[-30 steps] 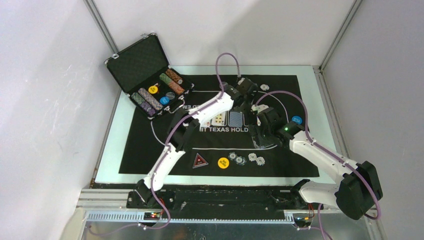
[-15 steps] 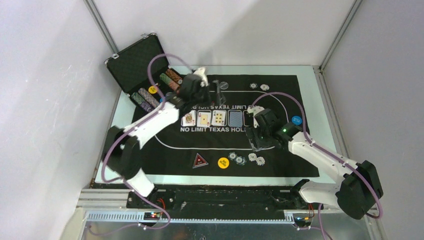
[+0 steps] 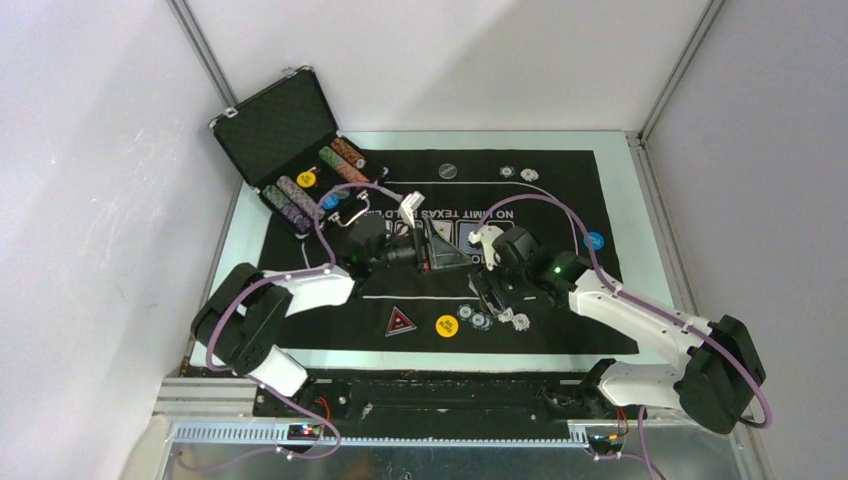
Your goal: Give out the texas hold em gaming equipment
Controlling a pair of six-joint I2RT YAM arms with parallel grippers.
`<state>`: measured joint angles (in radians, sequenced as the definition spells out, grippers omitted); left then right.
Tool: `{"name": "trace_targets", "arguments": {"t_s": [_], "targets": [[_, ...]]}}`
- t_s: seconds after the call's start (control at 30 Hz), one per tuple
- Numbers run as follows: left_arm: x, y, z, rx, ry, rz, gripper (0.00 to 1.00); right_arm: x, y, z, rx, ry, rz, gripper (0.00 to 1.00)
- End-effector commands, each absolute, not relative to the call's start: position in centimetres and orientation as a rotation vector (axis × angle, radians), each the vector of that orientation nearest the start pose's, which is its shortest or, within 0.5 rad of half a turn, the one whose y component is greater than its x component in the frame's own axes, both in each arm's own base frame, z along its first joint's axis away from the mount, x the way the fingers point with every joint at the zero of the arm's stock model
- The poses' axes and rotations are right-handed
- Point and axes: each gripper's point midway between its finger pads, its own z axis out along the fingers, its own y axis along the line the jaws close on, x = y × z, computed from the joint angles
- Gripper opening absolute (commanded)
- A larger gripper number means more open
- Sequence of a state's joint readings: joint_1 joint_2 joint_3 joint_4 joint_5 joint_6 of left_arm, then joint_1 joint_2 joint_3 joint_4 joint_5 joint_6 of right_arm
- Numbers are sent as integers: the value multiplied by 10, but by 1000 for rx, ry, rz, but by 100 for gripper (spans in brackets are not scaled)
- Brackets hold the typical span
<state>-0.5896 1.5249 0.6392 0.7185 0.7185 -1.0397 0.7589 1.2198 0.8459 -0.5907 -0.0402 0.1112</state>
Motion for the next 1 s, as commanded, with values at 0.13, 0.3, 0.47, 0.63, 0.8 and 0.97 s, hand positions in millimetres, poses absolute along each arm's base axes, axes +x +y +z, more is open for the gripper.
{"name": "trace_targets", "arguments": {"t_s": [0.13,0.3,0.47,0.63,0.8,0.97], "targets": [[223,-364,171,353,2101,-1757,100,206,221,116,-866,2350,440,0],[221,-366,153,397,2184,-1642,100,203,223,121,-873,2334,462,0],[220,-367,146,393,2216,-1640,100,203,223,124,-869,2323,468,0],[215,-367,154,399,2181,-1689,100,203,222,124,-866,2323,462,0],[215,-364,163,390,2149,-1707,100,203,222,125,-863,2322,461,0],[220,-358,156,393,2189,-1624,100,202,224,128,-870,2310,479,0]]}}
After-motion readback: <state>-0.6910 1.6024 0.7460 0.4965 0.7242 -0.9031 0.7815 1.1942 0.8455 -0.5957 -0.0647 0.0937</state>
